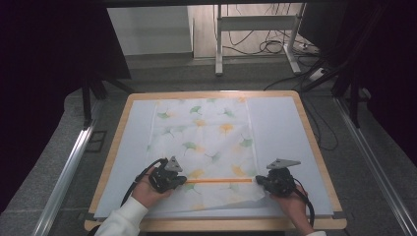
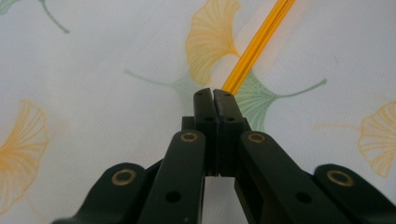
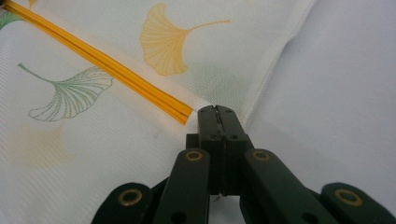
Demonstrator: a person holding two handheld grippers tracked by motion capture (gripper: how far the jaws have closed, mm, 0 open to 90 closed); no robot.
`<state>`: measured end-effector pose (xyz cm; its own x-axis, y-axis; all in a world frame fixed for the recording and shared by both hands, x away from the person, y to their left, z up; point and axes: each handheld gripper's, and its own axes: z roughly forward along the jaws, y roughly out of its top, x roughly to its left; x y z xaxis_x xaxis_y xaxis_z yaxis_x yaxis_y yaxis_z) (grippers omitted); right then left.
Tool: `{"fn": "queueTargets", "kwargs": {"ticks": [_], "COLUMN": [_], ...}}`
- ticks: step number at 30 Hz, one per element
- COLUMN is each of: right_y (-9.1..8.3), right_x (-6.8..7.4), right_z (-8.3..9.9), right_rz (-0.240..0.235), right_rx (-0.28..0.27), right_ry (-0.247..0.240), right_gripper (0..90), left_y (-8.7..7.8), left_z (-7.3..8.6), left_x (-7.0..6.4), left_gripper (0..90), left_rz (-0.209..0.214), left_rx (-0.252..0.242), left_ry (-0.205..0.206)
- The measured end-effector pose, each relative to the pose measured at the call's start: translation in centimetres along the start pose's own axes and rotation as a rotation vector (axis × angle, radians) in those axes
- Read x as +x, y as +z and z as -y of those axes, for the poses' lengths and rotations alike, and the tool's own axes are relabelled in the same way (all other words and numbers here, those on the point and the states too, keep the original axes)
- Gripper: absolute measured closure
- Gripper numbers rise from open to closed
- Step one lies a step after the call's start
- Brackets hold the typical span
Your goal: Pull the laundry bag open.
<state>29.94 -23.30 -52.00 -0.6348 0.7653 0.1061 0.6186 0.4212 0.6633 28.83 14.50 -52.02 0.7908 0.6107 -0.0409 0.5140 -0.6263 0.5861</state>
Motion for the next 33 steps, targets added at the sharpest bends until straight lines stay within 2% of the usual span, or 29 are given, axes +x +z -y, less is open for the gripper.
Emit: {"fn": "queueTargets", "kwargs": {"ticks": [12, 33], "right_y": [0.0, 0.0], "right_x": [0.0, 0.0], "right_z": [0.0, 0.0], "right_rz": [0.002, -0.003], "right_rx": [0.002, 0.002], "right_ry": [-0.009, -0.005], "right_gripper": [89.9, 89.9], "left_y": [-1.2, -1.8], "left_z": [1.8, 2.7], "left_x": [1.4, 1.8], "left_gripper": [90.0, 90.0], "left_rz": [-0.019, -0.039], "left_rx": [-0.005, 0.0], "left_ry": [-0.05, -0.067]}}
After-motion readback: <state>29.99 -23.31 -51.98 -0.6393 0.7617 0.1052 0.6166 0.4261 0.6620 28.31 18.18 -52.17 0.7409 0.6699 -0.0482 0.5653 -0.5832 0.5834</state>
